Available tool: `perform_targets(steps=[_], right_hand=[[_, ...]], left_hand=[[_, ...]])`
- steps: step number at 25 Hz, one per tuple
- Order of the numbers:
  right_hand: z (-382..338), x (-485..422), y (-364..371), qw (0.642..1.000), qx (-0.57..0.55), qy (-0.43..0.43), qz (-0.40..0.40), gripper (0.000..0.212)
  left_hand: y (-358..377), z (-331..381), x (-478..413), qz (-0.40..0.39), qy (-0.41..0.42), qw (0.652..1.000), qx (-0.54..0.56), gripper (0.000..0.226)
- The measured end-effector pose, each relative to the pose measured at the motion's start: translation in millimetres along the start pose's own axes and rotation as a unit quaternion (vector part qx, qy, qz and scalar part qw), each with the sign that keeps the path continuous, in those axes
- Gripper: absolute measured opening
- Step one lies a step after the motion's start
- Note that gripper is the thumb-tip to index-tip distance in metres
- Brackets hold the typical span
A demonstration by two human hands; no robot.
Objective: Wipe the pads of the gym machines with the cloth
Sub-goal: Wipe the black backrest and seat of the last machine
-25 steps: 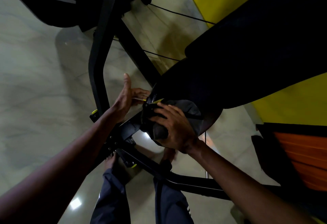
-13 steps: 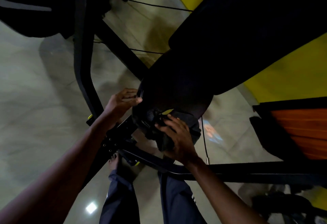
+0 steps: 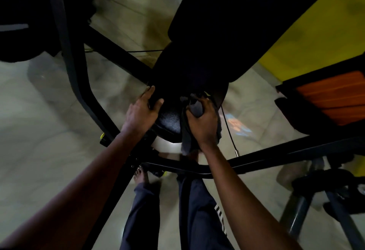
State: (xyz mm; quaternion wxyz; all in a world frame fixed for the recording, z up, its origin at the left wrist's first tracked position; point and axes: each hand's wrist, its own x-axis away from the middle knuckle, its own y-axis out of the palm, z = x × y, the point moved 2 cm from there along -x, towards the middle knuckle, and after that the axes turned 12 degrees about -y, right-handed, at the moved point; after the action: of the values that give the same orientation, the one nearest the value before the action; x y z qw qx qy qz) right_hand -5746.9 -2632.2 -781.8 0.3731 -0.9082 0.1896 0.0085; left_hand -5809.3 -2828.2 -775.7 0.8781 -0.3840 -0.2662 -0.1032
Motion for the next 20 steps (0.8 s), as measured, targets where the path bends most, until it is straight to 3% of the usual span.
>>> perform_targets(steps=[6,9,13,16,20], right_hand=[[31.7,-14.0,3.1,0.999,-0.015,0.04,-0.006,0.039],[52.8,-43.7,1.7,0.995,-0.025,0.093,0.017,0.04],[43.9,-23.1,-1.8,0.995,-0.025,0.088,0.041,0.043],[50.0,2.0,-4.2,0.998,-0.025,0.063,-0.004,0.055],[71.9,-37.5,-8.3,0.996,-0.003,0.094,0.004,0.051]], left_hand=[[4.9,3.1,-19.7,-0.043,0.065,0.997,0.017,0.086],[11.4,7.8,-25.1,-0.035,0.135,0.99,-0.021,0.074],[25.8,27.1,-21.3,0.076,0.071,0.994,0.013,0.052],[41.8,48.6,-33.7,0.1,0.05,0.991,-0.071,0.061],[59.6,45.8,-42.0,0.107,0.052,0.98,-0.16,0.068]])
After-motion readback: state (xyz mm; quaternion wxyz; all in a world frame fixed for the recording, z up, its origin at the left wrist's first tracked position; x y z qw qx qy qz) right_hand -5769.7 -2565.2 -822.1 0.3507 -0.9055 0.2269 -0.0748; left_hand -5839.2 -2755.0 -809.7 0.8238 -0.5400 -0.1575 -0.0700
